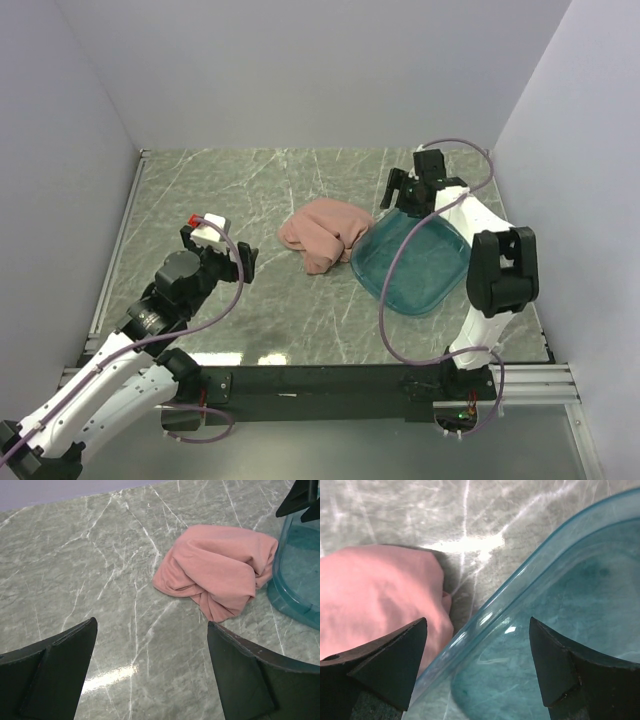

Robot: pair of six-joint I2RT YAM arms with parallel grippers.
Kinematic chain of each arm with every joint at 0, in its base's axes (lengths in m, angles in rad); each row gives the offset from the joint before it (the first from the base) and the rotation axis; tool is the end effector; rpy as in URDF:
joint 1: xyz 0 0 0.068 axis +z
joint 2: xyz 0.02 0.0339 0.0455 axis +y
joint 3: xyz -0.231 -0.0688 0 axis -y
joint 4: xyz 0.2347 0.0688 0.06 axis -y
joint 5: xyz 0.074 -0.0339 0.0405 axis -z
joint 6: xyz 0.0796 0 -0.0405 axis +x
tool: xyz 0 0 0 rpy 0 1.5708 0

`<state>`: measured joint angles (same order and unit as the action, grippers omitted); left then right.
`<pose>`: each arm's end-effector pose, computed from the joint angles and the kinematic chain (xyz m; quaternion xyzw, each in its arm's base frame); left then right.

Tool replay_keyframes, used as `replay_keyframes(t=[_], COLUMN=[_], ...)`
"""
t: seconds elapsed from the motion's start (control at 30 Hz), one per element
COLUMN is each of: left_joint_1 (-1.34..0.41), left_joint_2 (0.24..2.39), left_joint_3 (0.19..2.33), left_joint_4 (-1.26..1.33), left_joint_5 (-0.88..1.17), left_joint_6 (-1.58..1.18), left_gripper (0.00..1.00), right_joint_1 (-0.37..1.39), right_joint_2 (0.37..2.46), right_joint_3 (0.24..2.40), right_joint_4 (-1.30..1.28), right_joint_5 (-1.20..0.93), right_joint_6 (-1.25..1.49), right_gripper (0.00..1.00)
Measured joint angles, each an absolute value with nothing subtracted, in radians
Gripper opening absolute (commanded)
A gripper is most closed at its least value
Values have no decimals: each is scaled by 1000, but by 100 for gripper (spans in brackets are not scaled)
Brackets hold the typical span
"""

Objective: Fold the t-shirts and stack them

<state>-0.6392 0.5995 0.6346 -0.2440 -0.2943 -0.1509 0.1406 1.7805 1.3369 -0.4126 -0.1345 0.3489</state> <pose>0.1812 -0.1059 0.2809 0.0962 0.7681 -0.1345 0.6186 0.4005 0.0675 0.1774 0.0738 0.9321 0.1456 0.3233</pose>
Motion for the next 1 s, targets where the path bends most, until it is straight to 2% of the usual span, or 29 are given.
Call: replay_keyframes(t=[0.33,0.67,1.0], left_joint_1=[-638,-638,-638], left_joint_2=[626,626,625], left_joint_3=[635,635,635], left_joint_4=[-244,-243,-244], left_joint_5=[-294,-294,-294], left_joint_6=[-150,-147,-146], left_gripper=[96,96,96], right_joint_1=[197,199,199], right_joint_2=[1863,1894,1841], right_joint_3=[1337,1335,1305], right_joint_4=[-413,-412,-413], right_joint_5=[-9,63,133], right_joint_6=[378,335,144], right_gripper=[85,61,38])
